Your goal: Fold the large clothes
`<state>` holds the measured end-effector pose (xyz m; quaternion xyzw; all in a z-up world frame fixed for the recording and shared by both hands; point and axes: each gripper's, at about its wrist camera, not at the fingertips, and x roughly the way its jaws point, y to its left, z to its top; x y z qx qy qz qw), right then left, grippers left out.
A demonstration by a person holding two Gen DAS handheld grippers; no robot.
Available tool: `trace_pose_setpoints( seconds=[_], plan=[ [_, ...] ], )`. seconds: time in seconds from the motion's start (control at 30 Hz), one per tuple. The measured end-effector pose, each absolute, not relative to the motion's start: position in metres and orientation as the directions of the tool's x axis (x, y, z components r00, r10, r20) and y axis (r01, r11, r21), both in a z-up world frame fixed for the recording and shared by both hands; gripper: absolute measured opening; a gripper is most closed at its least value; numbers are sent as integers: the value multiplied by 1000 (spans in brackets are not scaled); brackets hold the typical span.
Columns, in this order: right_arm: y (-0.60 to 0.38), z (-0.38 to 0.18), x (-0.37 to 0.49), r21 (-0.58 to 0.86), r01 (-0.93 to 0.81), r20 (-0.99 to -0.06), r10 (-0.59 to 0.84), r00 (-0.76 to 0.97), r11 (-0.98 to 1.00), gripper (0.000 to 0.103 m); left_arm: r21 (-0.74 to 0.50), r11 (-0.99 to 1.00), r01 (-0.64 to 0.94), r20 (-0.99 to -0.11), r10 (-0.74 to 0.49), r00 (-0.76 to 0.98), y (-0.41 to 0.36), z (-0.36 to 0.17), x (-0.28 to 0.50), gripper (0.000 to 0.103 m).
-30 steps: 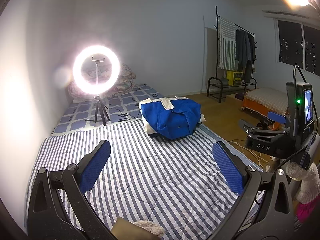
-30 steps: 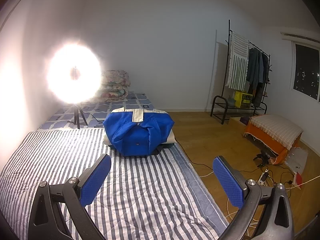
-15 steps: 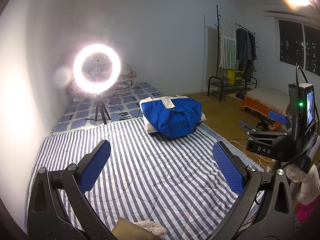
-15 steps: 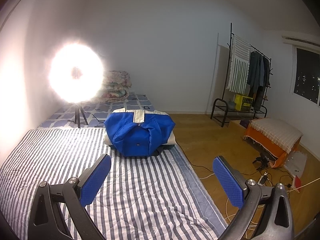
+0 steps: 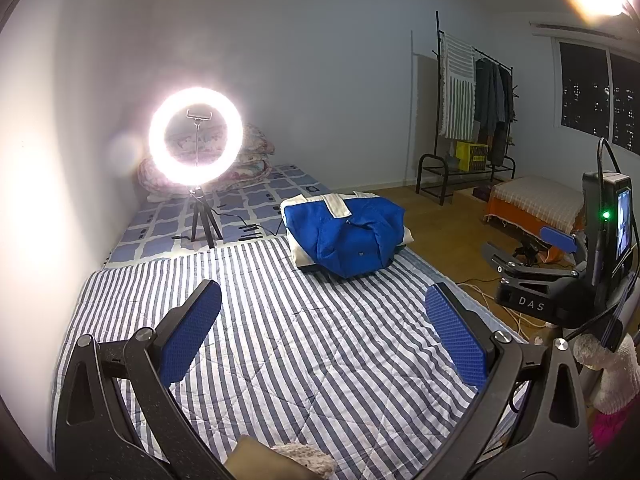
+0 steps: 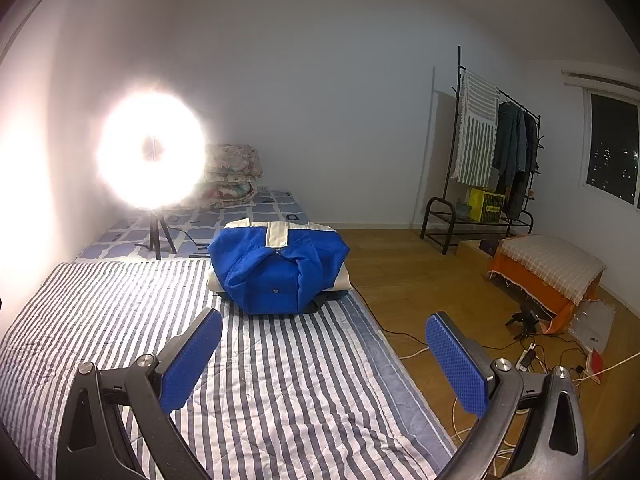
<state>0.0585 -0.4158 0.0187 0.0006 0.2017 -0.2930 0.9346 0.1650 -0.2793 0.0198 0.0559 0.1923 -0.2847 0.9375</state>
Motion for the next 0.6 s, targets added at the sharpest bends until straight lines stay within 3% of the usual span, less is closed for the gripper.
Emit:
trace_pose_setpoints(
  seconds=[0.6],
  plan=[
    [-416, 16, 62, -124, 542, -384, -544, 746, 831, 103, 6, 830, 557, -382, -513, 769, -282, 23, 160, 103]
  ],
)
